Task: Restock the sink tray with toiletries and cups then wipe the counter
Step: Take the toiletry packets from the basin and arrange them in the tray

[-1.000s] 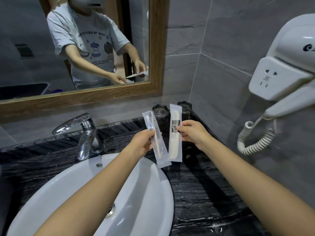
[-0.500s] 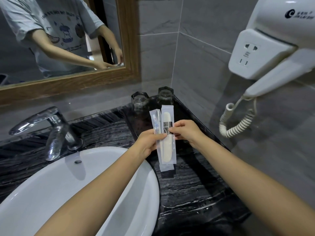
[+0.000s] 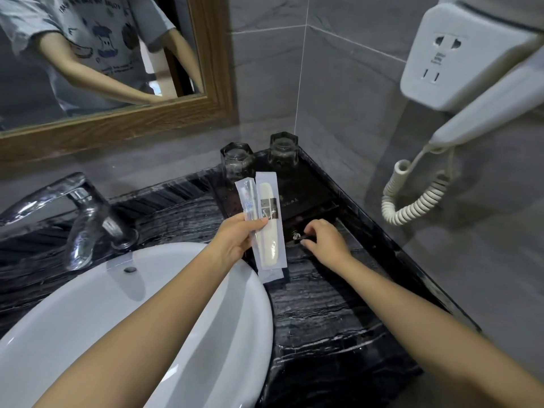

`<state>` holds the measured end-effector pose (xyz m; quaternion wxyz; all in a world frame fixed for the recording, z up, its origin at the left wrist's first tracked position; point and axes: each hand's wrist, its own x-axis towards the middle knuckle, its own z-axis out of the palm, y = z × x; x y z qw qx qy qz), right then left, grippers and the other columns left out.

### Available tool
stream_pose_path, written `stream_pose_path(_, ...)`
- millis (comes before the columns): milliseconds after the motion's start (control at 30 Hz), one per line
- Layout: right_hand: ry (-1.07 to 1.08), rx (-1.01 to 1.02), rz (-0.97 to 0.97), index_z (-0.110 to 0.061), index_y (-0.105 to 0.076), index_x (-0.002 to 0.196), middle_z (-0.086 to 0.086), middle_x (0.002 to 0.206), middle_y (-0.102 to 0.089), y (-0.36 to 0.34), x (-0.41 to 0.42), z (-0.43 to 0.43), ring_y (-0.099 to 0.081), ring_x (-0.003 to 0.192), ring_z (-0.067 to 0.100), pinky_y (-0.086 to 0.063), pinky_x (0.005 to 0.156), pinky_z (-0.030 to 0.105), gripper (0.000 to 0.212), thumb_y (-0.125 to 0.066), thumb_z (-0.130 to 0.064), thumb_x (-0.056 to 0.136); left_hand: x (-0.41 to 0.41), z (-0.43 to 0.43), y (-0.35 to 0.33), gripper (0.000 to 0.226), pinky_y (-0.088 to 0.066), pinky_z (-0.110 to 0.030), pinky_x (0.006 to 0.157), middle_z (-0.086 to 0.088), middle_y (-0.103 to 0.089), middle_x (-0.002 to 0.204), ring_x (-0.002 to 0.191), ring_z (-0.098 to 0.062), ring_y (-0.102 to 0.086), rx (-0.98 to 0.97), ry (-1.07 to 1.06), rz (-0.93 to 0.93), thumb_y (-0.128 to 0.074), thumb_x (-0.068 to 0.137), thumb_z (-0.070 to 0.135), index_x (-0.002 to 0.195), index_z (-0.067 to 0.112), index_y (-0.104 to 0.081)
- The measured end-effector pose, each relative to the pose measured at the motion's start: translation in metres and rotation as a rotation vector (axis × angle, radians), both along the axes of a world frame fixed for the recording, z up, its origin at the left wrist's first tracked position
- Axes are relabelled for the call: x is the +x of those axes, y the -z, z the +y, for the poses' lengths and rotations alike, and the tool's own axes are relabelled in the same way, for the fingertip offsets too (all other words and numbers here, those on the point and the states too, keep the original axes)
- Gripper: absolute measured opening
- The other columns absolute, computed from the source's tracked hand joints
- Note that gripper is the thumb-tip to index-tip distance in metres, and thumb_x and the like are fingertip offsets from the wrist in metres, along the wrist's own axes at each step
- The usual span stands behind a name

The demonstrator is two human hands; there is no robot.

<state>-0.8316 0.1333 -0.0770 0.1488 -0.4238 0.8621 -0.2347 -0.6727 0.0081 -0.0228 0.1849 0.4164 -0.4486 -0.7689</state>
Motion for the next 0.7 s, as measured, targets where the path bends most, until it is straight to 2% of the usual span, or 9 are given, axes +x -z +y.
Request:
stream_pose_path(100,0.188,-0.106,-0.229,-0.003,-0.059,0.1,0.012,0.1,-0.064,0.013,0.007,-0.011,-0.059,0.088,0.022,-0.046,0.075,0.028,0.032,-0.073,-0.022,0.079,0.003,-0.004,0.0,0.025,-0.057,-0.029,0.074,-0.007,-0.071,0.099,0.085,-0.017,-0.068,0.005,-0.027,0.001,-0.067,0.079,0.003,0.103,0.008,-0.066)
stream_pose_path(167,0.262,-0.164,-0.342,-0.002,-0.058,0.097,0.013,0.095,-0.065,0.018,0.014,-0.02,-0.058,0.081,0.019,-0.046,0.073,0.027,0.03,-0.074,-0.02,0.079,0.006,-0.005,0.001,0.023,-0.058,-0.028,0.071,-0.005,-0.072,0.096,0.083,-0.016,-0.069,0.009,-0.038,0.004,-0.068,0.078,0.003,0.1,0.009,-0.067)
stream_pose_path(233,0.36,-0.231,-0.415,-0.006,-0.056,0.088,0.014,0.092,-0.067,0.019,0.02,-0.028,-0.062,0.079,0.023,-0.047,0.07,0.026,0.023,-0.073,-0.018,0.079,0.009,-0.007,0.001,0.02,-0.059,-0.026,0.065,-0.003,-0.074,0.09,0.078,-0.014,-0.071,0.011,-0.047,0.01,-0.069,0.077,0.003,0.096,0.011,-0.069)
stream_pose_path(333,0.457,-0.286,-0.444,-0.011,-0.051,0.078,0.017,0.088,-0.069,0.02,0.027,-0.034,-0.066,0.079,0.028,-0.048,0.067,0.025,0.017,-0.068,-0.011,0.08,0.014,-0.01,0.001,0.019,-0.058,-0.023,0.059,-0.001,-0.076,0.084,0.074,-0.012,-0.072,0.011,-0.058,0.013,-0.07,0.076,0.004,0.093,0.013,-0.07)
stream_pose_path(467,0.457,-0.264,-0.397,-0.009,-0.053,0.078,0.008,0.08,-0.06,0.02,0.028,-0.032,-0.049,0.057,0.009,-0.035,0.048,0.015,0.011,-0.064,-0.009,0.08,0.017,-0.01,0.001,0.017,-0.059,-0.024,0.062,0.0,-0.076,0.083,0.077,-0.013,-0.072,0.003,-0.067,0.001,-0.07,0.077,0.005,0.091,0.015,-0.071)
stream_pose_path(533,0.449,-0.255,-0.387,-0.009,-0.053,0.078,0.005,0.079,-0.058,0.019,0.029,-0.029,-0.047,0.056,0.007,-0.034,0.047,0.016,0.011,-0.064,-0.009,0.08,0.018,-0.01,0.001,0.017,-0.059,-0.025,0.064,0.0,-0.076,0.084,0.079,-0.014,-0.072,0.007,-0.076,-0.003,-0.07,0.077,0.005,0.09,0.015,-0.07)
stream_pose_path(700,0.435,-0.221,-0.379,-0.008,-0.051,0.081,0.008,0.081,-0.058,0.019,0.029,-0.007,-0.054,0.07,0.02,-0.041,0.064,0.025,0.012,-0.063,-0.009,0.081,0.019,-0.007,-0.001,0.017,-0.059,-0.027,0.068,-0.001,-0.075,0.087,0.078,-0.014,-0.072,0.007,-0.081,0.0,-0.07,0.077,0.006,0.092,0.015,-0.07)
